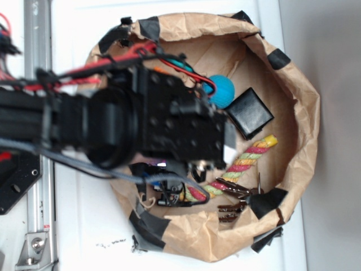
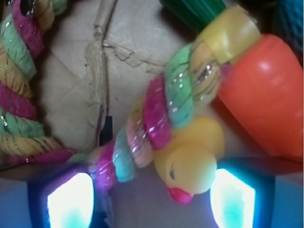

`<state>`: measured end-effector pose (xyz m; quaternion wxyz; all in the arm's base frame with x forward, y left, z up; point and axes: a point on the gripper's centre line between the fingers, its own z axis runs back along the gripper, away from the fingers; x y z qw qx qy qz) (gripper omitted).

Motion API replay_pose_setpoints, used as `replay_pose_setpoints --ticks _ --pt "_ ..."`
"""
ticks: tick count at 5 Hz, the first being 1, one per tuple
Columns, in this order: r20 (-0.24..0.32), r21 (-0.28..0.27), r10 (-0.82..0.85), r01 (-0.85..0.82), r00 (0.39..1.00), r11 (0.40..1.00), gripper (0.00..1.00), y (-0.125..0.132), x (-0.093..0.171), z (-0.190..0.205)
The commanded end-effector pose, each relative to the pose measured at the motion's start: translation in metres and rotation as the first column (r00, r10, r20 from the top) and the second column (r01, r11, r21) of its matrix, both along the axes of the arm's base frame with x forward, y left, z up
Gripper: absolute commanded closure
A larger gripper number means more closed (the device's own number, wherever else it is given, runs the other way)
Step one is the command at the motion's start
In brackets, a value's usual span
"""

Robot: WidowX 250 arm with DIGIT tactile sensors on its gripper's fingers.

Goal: Grab the yellow duck.

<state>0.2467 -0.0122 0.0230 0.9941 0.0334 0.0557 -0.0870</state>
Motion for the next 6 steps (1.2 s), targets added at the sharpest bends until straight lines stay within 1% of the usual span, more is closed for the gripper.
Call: replay_pose_setpoints --ticks 1,2,3,4,5,6 --pt "0.056 -0.021 0.018 -0.017 0.998 1.000 0.00 0.010 -0.007 0.013" --pt "0.105 -0.080 0.080 -0.072 0.991 0.994 0.00 0.024 -0.011 0.040" --pt "0.147 -0.131 0.096 -0.077 0.985 0.988 0.00 0.042 -0.017 0.054" --pt "0.141 -0.066 0.034 -0.025 0.989 0.998 0.00 0.044 -0.009 0.046" --pt "0.090 -0.027 0.023 -0.020 0.996 0.999 0.00 0.040 -0.007 0.030" --pt "0.096 0.023 -0.070 0.068 0.993 0.997 0.00 0.039 -0.006 0.015"
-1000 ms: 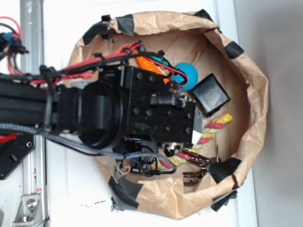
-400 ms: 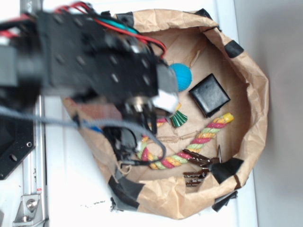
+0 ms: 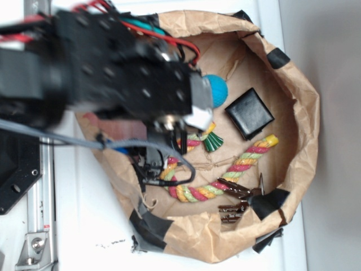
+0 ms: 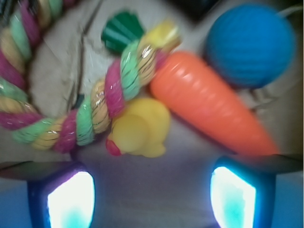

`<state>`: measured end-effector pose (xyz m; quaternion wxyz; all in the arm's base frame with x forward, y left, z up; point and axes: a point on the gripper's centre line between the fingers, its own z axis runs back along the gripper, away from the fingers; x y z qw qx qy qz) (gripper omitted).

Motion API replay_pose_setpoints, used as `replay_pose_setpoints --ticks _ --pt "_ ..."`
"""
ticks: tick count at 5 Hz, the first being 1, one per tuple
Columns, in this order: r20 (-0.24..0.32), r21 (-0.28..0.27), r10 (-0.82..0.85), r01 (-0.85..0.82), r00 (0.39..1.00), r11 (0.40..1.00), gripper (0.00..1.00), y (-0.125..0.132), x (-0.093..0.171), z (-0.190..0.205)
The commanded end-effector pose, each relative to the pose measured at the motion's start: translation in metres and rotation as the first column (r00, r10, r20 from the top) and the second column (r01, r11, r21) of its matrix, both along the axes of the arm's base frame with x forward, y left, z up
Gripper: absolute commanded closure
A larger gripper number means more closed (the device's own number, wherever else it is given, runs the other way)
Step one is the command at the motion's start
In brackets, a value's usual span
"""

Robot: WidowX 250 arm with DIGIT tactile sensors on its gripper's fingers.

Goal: Grab the yellow duck.

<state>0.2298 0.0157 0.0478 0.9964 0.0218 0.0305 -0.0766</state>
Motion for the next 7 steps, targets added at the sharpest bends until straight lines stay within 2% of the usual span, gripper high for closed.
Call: replay_pose_setpoints --ticks 1,2,3,7 --pt "0.042 0.078 -0.092 0.089 0.995 0.993 0.00 0.005 0.016 -0.027" --pt "0.035 0.108 -0.107 0.103 0.994 0.989 0.16 -0.001 0.023 -0.036" --pt "0.049 0.089 -0.078 0.073 0.996 0.993 1.00 0.001 0.022 -0.036" --pt "0.021 0.029 0.016 -0.017 1.000 0.999 1.00 0.013 0.018 -0.031"
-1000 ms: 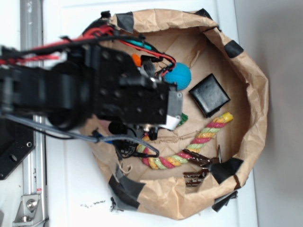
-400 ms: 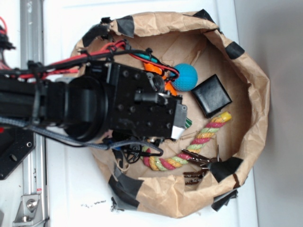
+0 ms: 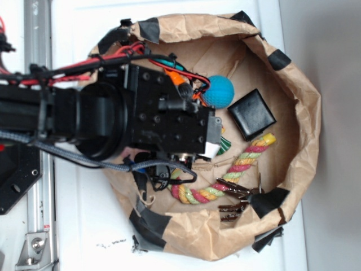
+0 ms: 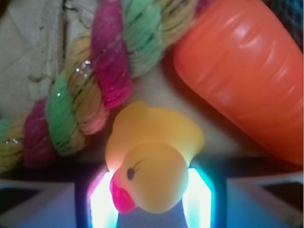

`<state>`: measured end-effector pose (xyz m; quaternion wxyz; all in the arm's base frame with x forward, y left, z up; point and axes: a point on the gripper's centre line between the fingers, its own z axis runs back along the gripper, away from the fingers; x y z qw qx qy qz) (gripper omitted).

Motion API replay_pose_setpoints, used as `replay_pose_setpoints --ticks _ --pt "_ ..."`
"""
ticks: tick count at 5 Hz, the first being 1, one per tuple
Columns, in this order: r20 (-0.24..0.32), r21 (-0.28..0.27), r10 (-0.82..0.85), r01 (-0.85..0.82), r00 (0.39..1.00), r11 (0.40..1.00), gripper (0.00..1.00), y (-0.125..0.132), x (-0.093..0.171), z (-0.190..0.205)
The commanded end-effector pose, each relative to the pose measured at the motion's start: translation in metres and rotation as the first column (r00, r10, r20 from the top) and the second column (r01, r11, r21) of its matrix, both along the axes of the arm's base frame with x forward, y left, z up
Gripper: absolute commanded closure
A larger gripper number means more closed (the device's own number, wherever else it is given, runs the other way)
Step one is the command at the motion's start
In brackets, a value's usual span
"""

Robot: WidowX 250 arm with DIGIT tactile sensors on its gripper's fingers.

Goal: Grab the yellow duck.

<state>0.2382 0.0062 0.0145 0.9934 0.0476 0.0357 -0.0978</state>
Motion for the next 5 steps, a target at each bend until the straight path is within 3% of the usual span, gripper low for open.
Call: replay_pose_setpoints --ticks 1,2,3,4,5 --pt "0.029 -0.064 0.169 -0.167 0.985 0.984 1.00 0.027 0.004 0.022" --pt "-0.008 -0.064 0.250 -0.250 0.968 0.966 1.00 0.029 -0.004 0.068" --pt "0.120 -0.009 0.357 -0.359 0.926 0.933 1.00 0.022 -0.011 0.110" --pt "0.133 -0.066 0.372 -0.367 0.919 0.928 1.00 0.017 -0.010 0.119" --pt "0.145 -0.067 0.419 -0.413 0.896 0.908 1.00 0.023 -0.007 0.108"
